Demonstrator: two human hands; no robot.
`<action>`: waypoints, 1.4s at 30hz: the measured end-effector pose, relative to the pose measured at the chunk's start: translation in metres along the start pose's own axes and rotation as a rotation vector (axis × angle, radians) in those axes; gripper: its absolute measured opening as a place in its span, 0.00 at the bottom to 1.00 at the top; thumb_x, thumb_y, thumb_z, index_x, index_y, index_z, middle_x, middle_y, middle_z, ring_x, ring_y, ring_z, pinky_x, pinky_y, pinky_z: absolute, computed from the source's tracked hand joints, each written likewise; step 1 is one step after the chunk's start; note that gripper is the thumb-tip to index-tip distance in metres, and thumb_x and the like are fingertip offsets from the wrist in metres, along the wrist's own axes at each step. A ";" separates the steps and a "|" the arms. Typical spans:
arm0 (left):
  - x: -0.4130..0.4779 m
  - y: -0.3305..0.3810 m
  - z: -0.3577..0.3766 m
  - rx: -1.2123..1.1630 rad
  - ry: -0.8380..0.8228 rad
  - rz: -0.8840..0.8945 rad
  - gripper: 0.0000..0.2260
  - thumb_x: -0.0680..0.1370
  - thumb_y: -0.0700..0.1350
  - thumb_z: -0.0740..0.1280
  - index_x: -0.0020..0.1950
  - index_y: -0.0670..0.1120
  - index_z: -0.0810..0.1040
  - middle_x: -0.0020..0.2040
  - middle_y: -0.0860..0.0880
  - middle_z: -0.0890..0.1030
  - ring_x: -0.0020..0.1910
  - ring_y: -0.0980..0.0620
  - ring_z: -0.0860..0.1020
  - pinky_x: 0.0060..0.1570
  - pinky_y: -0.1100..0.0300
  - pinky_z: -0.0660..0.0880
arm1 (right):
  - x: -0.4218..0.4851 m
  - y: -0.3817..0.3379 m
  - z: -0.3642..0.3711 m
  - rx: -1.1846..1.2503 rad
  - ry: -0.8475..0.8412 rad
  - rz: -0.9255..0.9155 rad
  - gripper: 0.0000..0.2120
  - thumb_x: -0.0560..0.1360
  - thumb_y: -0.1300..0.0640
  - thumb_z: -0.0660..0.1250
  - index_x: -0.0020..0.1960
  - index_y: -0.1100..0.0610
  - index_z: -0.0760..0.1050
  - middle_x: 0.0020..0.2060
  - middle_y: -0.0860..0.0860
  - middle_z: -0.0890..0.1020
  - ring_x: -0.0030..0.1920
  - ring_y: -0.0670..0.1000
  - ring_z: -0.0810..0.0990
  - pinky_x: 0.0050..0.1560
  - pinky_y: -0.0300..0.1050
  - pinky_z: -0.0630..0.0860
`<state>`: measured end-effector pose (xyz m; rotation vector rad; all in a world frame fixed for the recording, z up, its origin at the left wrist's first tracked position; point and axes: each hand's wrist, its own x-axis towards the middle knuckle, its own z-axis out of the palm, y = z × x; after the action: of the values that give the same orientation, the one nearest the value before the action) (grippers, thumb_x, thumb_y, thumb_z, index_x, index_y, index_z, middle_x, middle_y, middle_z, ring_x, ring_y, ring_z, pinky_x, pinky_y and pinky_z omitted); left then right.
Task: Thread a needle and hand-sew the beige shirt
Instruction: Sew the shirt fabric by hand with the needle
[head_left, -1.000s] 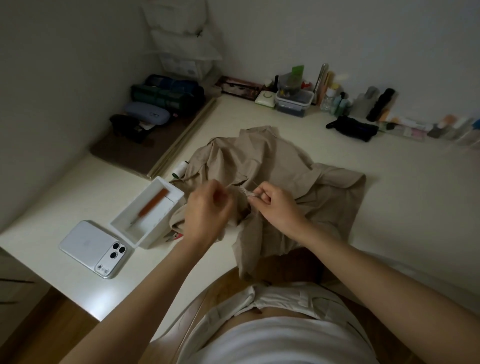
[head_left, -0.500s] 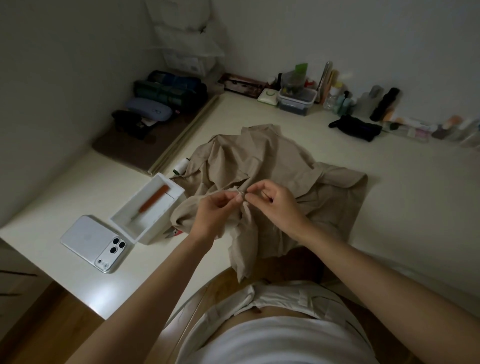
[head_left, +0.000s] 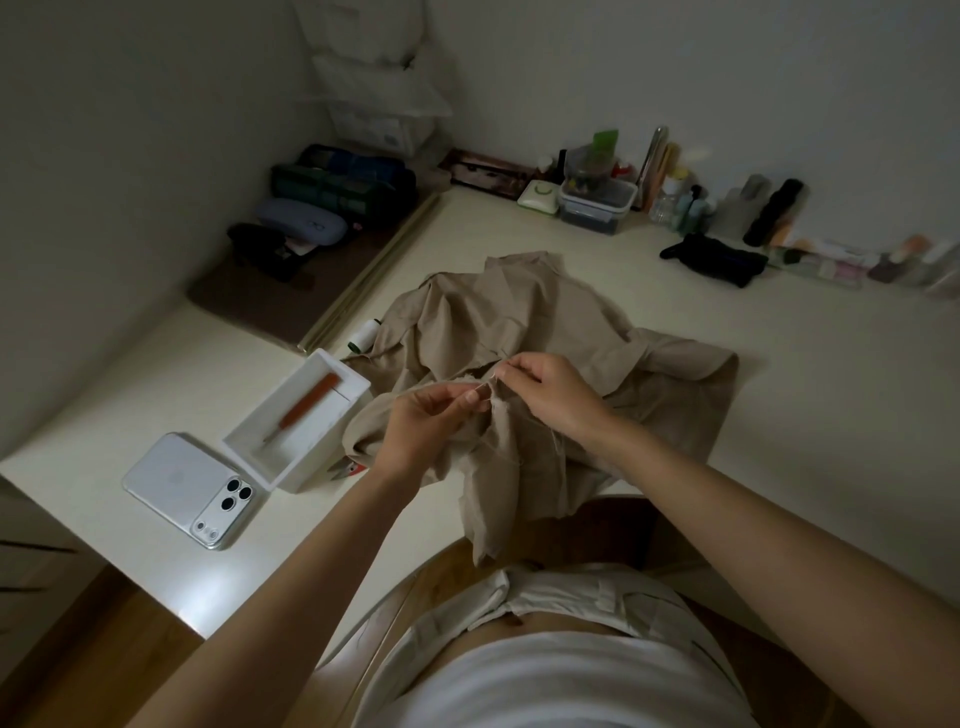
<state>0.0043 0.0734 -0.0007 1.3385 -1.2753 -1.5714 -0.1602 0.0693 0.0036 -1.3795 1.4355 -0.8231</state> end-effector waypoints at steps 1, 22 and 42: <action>0.000 0.001 0.000 -0.021 -0.003 -0.003 0.06 0.77 0.39 0.64 0.46 0.43 0.81 0.38 0.52 0.84 0.38 0.60 0.81 0.41 0.69 0.77 | 0.000 -0.002 -0.001 0.044 -0.022 0.030 0.13 0.81 0.56 0.59 0.49 0.64 0.77 0.27 0.43 0.77 0.28 0.39 0.75 0.31 0.31 0.69; -0.003 0.007 -0.006 -0.278 -0.036 0.005 0.14 0.80 0.38 0.57 0.36 0.46 0.72 0.26 0.51 0.62 0.24 0.56 0.59 0.24 0.66 0.57 | 0.004 -0.006 0.005 0.255 -0.022 0.124 0.12 0.83 0.56 0.54 0.42 0.56 0.67 0.20 0.42 0.64 0.22 0.41 0.60 0.23 0.31 0.61; -0.006 0.015 0.005 -0.020 0.104 -0.065 0.14 0.79 0.44 0.66 0.32 0.47 0.73 0.23 0.55 0.69 0.21 0.61 0.66 0.22 0.70 0.65 | -0.008 -0.006 0.005 0.242 -0.034 0.164 0.11 0.82 0.58 0.53 0.42 0.55 0.66 0.27 0.46 0.65 0.23 0.41 0.62 0.26 0.33 0.60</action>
<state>-0.0008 0.0767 0.0154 1.4425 -1.1604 -1.5327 -0.1546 0.0769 0.0089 -1.0740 1.3548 -0.8327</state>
